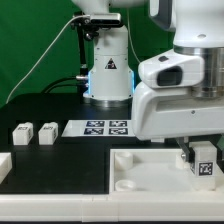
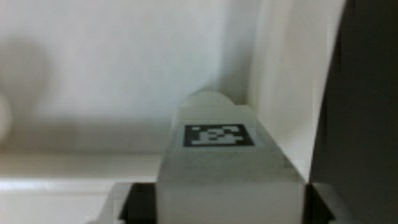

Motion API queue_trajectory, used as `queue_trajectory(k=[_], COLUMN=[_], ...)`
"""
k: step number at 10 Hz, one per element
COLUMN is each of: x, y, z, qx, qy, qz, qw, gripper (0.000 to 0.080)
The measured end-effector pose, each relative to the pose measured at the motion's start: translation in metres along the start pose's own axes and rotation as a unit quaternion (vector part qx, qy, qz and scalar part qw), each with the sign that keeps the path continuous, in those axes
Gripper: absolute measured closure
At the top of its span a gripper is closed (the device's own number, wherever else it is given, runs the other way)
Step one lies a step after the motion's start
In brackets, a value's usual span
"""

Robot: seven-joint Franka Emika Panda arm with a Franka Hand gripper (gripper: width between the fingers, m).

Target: Assemble one leg

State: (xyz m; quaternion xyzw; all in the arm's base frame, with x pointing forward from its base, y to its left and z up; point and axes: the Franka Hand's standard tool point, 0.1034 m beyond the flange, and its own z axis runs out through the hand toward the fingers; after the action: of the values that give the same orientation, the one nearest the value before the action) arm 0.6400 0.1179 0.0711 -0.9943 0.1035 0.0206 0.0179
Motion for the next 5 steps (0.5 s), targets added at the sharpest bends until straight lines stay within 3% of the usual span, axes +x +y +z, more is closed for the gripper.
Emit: queue_trajectory(k=[2, 5], x=[0.0003, 0.0008], y=[0.0001, -0.0001], z=[-0.0003, -0.0008], qx=[-0.001, 0.0], qy=[0.001, 0.002], qz=[0.148, 0.316], qw=[0.989, 0.949], gripper=[0.0509, 0.0508])
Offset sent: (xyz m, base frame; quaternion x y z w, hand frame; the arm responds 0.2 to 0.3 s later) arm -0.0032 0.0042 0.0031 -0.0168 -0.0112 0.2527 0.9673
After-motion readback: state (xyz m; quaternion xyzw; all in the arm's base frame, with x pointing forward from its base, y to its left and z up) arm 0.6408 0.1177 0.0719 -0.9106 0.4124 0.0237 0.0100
